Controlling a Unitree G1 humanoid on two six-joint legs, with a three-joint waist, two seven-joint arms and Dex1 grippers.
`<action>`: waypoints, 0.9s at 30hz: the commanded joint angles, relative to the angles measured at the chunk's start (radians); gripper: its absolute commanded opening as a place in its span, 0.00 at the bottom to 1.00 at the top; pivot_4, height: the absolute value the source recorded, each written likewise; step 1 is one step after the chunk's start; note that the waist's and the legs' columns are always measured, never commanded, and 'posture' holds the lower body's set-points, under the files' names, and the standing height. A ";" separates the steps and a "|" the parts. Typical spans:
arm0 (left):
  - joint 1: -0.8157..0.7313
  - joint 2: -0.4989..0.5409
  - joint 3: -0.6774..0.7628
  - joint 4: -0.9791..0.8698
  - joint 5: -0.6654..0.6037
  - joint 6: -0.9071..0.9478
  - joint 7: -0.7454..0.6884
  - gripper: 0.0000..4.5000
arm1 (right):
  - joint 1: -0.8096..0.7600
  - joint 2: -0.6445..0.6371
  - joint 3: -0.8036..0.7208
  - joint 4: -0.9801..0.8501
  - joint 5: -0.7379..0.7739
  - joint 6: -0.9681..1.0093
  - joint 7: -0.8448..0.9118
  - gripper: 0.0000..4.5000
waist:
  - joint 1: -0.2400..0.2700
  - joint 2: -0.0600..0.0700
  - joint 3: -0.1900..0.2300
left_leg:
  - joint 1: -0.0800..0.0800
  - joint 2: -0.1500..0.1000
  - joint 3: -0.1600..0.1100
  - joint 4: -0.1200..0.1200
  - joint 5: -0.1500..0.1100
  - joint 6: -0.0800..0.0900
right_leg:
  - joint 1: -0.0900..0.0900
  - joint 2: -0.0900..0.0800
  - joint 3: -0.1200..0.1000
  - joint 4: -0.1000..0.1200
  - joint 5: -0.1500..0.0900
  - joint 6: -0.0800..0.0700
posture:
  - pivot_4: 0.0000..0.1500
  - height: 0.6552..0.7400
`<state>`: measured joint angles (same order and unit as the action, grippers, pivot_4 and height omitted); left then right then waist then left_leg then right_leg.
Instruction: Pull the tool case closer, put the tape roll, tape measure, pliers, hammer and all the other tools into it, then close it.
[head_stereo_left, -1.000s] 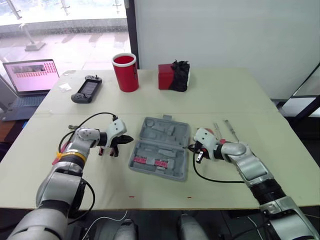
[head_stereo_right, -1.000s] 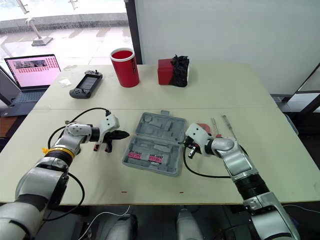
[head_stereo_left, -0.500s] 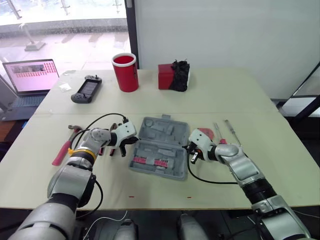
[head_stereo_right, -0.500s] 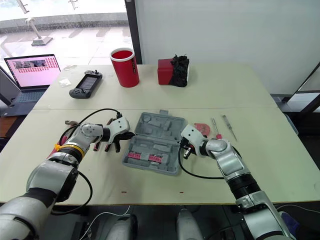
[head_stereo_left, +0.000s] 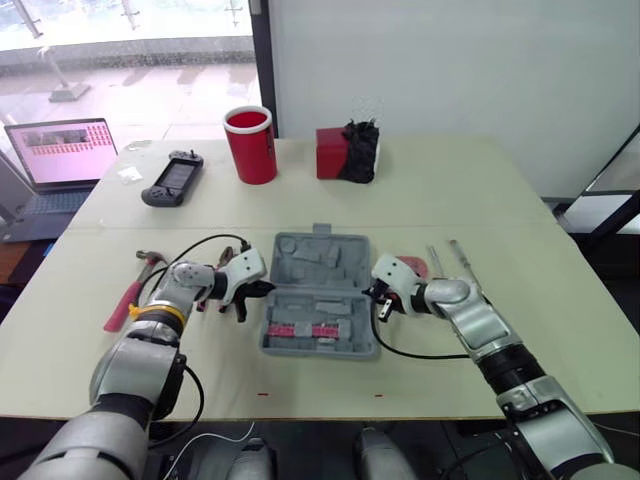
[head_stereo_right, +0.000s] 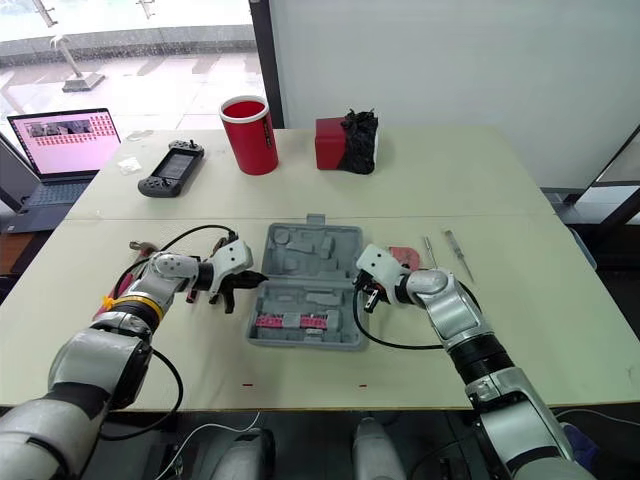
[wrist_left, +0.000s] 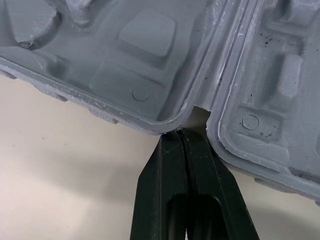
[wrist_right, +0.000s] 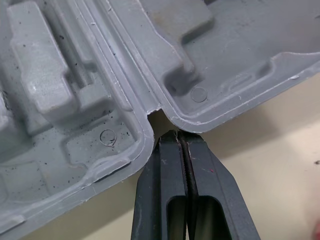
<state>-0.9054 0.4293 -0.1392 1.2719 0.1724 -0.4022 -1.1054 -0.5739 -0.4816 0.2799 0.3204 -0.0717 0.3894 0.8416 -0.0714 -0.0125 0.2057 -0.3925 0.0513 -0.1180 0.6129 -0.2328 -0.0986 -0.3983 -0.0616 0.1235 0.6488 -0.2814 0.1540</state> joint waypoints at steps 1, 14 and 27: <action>0.037 -0.001 0.006 -0.029 -0.015 -0.005 -0.036 0.00 | -0.018 0.007 0.022 -0.030 0.009 -0.014 0.048 0.01 | 0.000 0.000 0.000 | 0.000 0.000 0.000 0.000 0.000 0.000 | 0.000 0.000 0.000 0.000 0.000 0.000 | 1.00 1.00; 0.221 -0.020 0.013 -0.266 -0.118 0.084 -0.184 0.00 | 0.078 -0.033 0.022 -0.161 0.032 0.058 0.122 0.01 | 0.002 0.000 0.000 | 0.001 0.000 0.000 0.000 0.000 0.000 | 0.001 0.000 0.000 0.000 0.000 0.000 | 1.00 1.00; 0.469 0.064 -0.029 -0.742 -0.182 0.319 -0.234 0.00 | 0.202 -0.057 0.042 -0.358 0.084 0.219 0.169 0.01 | 0.002 0.000 -0.001 | 0.001 0.000 0.000 0.001 0.000 0.000 | 0.002 0.000 0.000 0.000 0.000 0.000 | 1.00 1.00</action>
<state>-0.4595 0.4933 -0.1301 0.5764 -0.0112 -0.0988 -1.3256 -0.3946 -0.5524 0.2756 0.0195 -0.0272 0.5879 0.9703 -0.0689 -0.0125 0.2051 -0.3912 0.0514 -0.1181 0.6136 -0.2328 -0.0986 -0.3964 -0.0617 0.1235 0.6487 -0.2819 0.1541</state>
